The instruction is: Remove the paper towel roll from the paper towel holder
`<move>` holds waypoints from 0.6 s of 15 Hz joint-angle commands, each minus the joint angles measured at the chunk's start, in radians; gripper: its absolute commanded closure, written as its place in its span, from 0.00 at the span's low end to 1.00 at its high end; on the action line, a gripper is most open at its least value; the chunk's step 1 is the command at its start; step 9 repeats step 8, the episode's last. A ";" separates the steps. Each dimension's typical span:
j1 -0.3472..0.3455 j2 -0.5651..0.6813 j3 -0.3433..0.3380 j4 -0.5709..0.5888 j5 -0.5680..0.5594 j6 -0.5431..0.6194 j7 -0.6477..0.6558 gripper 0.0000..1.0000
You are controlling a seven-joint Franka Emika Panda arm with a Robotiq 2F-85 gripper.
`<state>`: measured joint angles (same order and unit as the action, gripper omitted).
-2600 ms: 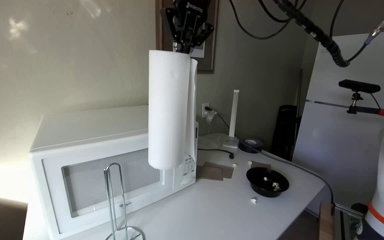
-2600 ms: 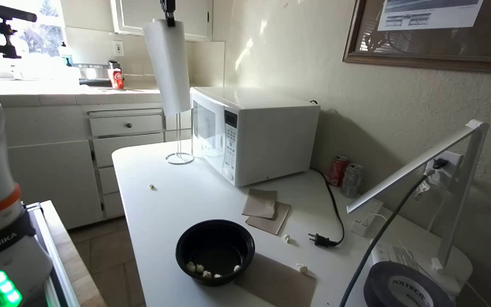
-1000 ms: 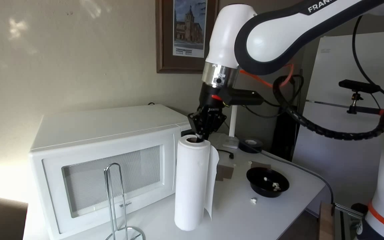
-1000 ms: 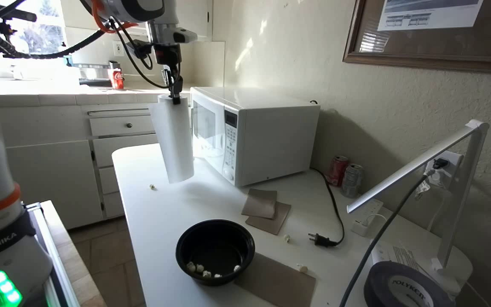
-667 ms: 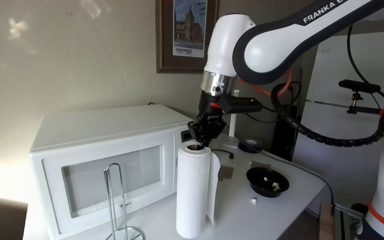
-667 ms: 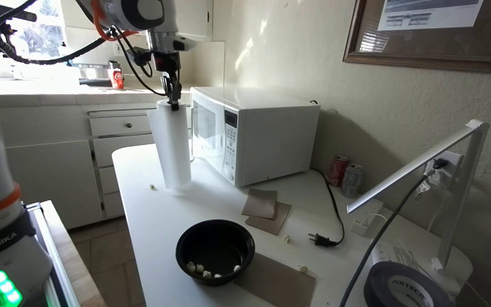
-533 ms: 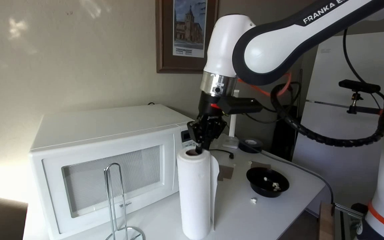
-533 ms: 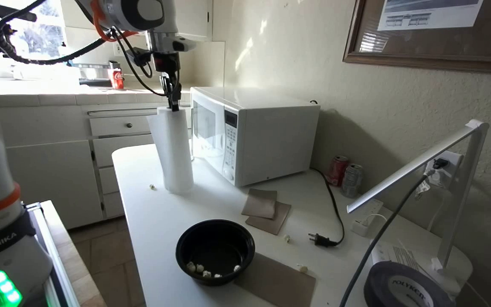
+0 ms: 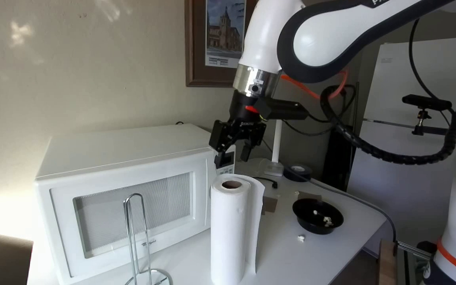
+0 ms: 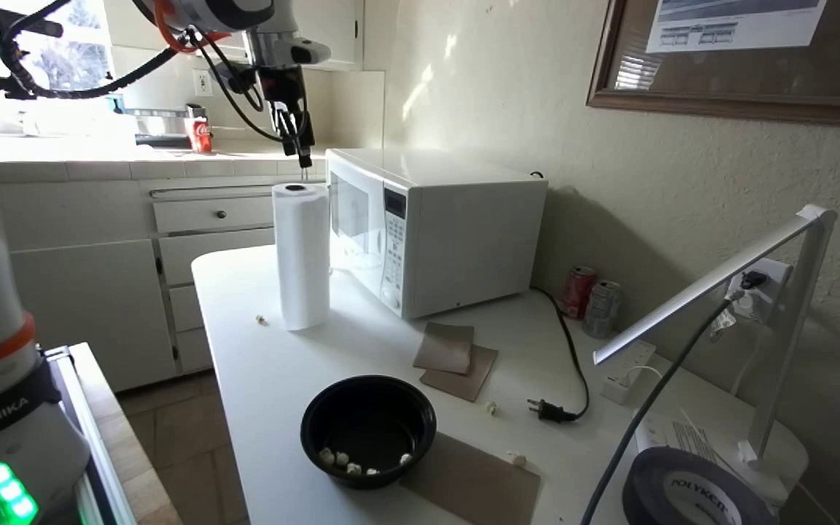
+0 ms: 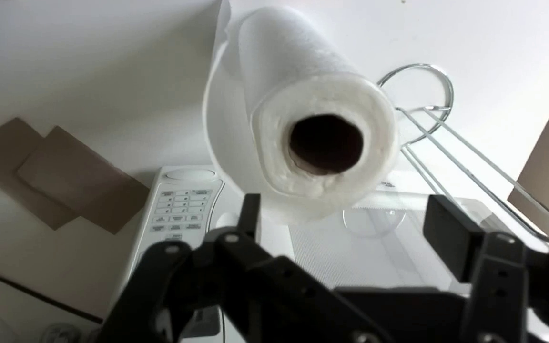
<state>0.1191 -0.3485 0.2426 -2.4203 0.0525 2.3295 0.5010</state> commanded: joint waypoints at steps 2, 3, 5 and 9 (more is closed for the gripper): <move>0.004 -0.041 0.006 0.057 0.014 -0.101 -0.001 0.00; -0.001 -0.046 0.011 0.071 0.000 -0.135 0.003 0.00; -0.004 -0.034 0.007 0.062 0.005 -0.087 -0.002 0.00; -0.005 -0.031 0.007 0.063 0.005 -0.087 -0.002 0.00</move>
